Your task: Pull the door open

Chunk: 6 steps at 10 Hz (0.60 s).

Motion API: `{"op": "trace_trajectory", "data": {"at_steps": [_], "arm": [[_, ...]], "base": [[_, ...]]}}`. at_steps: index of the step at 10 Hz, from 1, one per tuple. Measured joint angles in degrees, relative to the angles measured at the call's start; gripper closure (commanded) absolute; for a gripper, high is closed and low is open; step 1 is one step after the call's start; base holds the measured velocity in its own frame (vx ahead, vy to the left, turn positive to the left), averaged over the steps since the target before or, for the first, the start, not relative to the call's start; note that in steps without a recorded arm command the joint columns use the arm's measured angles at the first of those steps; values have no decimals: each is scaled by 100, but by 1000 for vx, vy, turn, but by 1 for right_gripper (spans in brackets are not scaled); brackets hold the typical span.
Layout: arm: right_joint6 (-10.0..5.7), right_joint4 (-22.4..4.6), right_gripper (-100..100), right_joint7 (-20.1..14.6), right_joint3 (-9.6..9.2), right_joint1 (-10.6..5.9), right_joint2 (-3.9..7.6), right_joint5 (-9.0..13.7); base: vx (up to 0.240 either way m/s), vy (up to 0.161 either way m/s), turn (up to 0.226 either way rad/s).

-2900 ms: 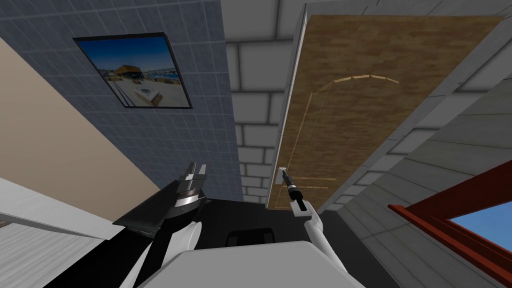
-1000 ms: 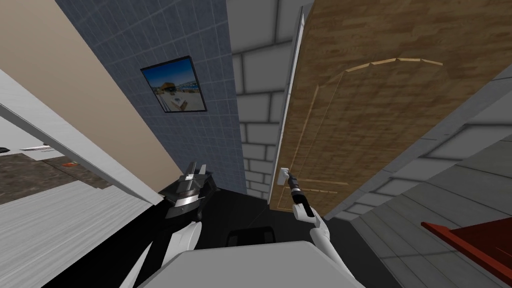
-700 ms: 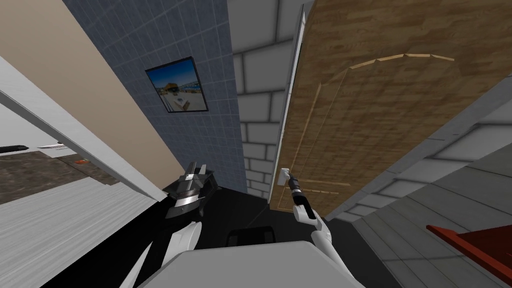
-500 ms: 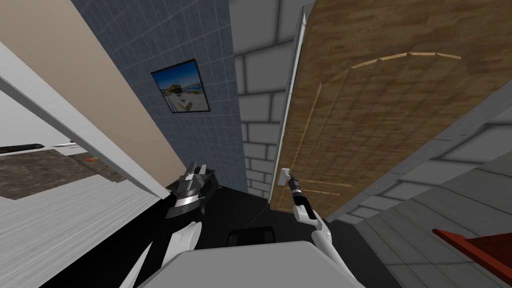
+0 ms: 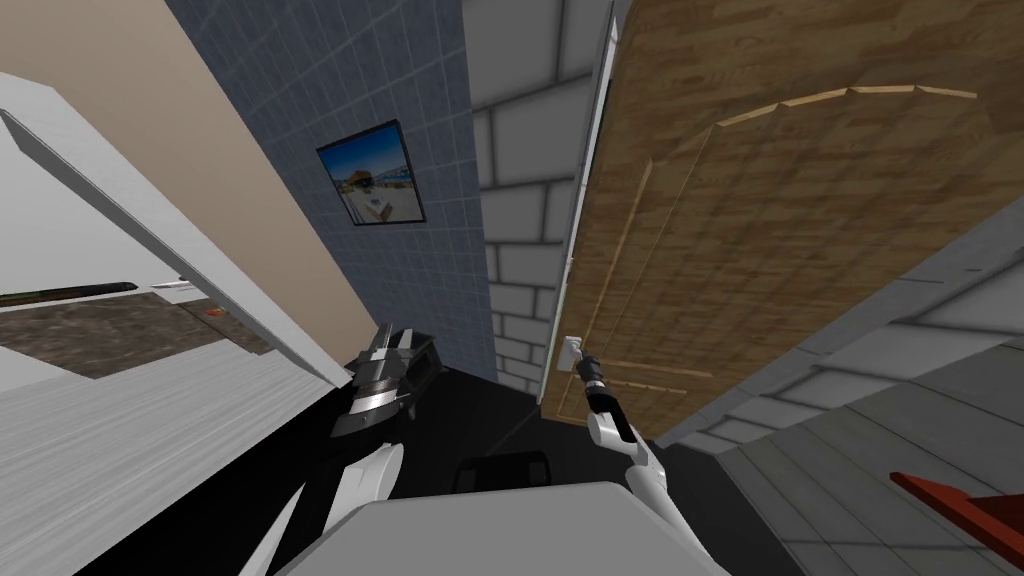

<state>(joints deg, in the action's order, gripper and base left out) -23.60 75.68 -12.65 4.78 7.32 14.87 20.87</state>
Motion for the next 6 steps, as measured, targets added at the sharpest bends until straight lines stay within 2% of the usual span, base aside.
{"op": "trace_trajectory", "data": {"at_steps": [1,4,5,6], "arm": [[-10,13,-100,-114,-27,33,21,79],[-26,175,-100,-557,35,137,22,520],[-53,115,-100,-734,10,101,26,673],[-36,196,-100,-889,-18,176,-34,830]], "base": [[-48,-50,25],[-95,-42,40],[-129,-12,96],[-84,-4,42]]}}
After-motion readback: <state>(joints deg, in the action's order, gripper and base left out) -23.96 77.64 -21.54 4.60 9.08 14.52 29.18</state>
